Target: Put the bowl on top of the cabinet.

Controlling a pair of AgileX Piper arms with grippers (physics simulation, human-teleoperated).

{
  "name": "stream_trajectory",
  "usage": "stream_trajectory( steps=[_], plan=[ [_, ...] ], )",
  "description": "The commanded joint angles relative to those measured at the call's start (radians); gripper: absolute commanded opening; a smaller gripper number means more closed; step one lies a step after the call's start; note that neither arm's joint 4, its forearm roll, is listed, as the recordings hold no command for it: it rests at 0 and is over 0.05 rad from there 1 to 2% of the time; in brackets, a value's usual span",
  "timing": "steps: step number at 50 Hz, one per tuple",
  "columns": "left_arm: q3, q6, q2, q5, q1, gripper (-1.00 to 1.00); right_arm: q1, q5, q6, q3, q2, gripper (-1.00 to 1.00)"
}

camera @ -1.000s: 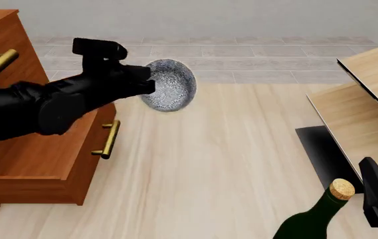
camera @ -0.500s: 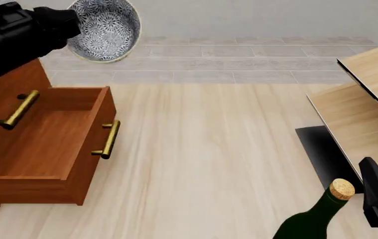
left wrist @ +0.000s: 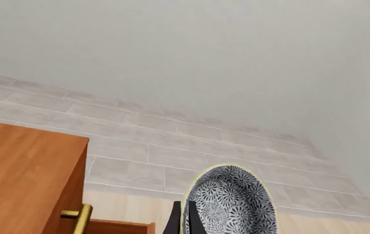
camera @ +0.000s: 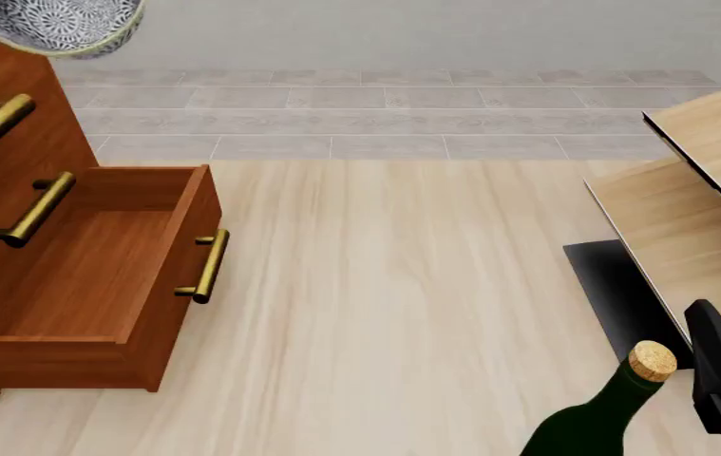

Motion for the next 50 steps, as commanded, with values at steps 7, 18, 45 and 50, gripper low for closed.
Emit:
stream_trajectory(
  steps=[7,18,45,50],
  plan=[
    [-0.07,-0.05,-0.055,0.097,0.172,-1.0,0.0,0.0,0.0,0.0,0.0,1.0],
    [-0.135,-0.054,-0.097,0.218,0.307,-1.0,0.0,0.0,0.0,0.0,0.0,1.0],
    [-0.237,-0.291,-0.143,0.477,0.54,-1.0,0.0,0.0,0.0,0.0,0.0,1.0],
    [-0.25,-0.313,-0.146,0.505,0.564,-1.0,0.0,0.0,0.0,0.0,0.0,1.0]
  ],
)
